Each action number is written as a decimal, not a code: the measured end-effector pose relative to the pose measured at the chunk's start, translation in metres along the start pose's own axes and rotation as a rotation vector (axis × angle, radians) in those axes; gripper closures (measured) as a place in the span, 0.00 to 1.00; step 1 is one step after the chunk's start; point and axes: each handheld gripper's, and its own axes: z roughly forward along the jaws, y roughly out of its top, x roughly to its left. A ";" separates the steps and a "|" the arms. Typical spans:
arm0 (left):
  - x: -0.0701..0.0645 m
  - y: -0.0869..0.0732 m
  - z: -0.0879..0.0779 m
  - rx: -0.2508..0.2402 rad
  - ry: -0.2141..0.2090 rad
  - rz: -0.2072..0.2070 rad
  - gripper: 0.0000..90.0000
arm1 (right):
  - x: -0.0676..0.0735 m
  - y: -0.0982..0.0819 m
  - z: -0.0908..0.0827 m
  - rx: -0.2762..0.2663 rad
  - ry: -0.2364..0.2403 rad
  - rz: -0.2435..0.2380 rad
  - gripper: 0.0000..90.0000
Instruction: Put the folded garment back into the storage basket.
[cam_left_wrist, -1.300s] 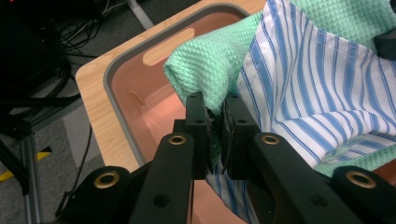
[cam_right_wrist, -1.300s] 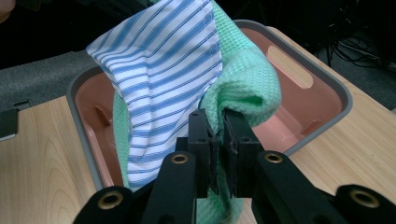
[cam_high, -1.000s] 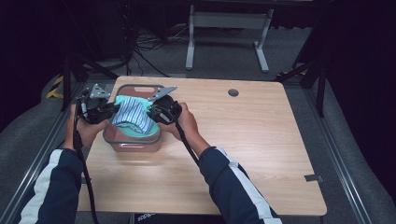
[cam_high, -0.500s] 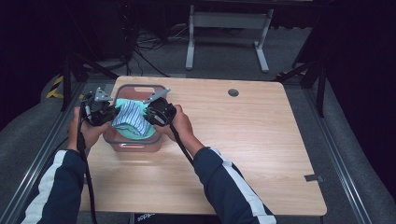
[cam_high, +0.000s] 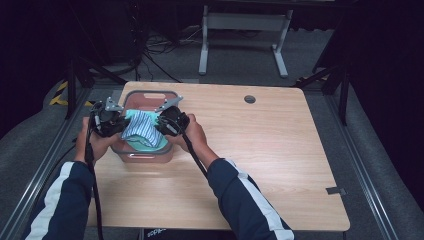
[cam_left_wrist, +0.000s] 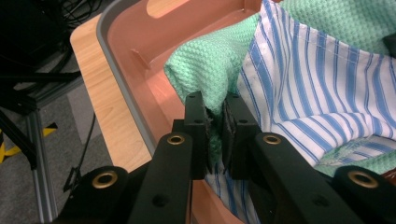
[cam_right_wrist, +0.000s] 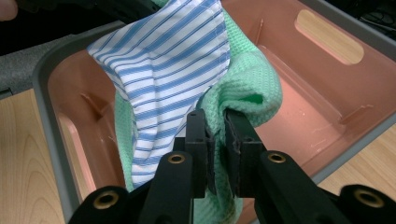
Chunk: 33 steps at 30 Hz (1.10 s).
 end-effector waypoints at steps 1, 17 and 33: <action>-0.001 -0.001 0.001 0.002 0.000 0.000 0.90 | 0.000 -0.001 0.001 0.004 -0.001 0.003 0.88; -0.006 -0.005 -0.010 -0.035 0.015 0.018 0.72 | -0.005 -0.009 -0.007 0.029 -0.009 -0.001 0.82; -0.040 -0.002 -0.036 -0.164 0.000 0.000 0.60 | -0.005 -0.017 -0.036 0.037 -0.040 -0.071 0.69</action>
